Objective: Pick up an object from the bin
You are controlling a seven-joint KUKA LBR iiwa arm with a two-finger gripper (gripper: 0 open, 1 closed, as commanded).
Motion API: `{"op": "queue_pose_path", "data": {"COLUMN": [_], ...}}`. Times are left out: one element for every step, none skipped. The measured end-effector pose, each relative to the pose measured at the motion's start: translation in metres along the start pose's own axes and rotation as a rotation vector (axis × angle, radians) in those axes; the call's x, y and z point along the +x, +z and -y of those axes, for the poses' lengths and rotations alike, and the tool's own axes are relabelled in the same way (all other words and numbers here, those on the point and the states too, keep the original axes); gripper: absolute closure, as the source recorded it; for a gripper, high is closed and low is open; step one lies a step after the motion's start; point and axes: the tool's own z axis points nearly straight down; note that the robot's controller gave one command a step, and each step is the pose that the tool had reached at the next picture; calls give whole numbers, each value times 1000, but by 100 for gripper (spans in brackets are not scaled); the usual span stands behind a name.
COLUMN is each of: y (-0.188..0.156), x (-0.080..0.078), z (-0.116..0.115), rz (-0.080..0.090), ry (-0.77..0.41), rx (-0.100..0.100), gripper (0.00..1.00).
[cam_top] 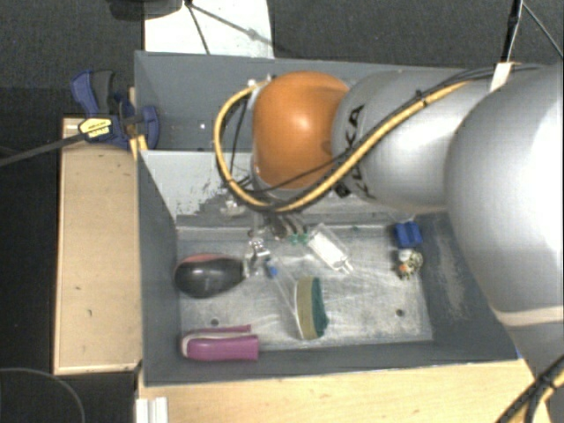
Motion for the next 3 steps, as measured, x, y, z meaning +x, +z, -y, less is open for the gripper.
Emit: {"op": "queue_pose_path", "data": {"y": [74, 73, -33], "x": [36, 34, 30], "z": [-57, -55, -55], "rz": [-1, 1, 6], "ry": [-274, -267, -259], "rx": [-2, -2, 0], "gripper": [0, 100, 100]}}
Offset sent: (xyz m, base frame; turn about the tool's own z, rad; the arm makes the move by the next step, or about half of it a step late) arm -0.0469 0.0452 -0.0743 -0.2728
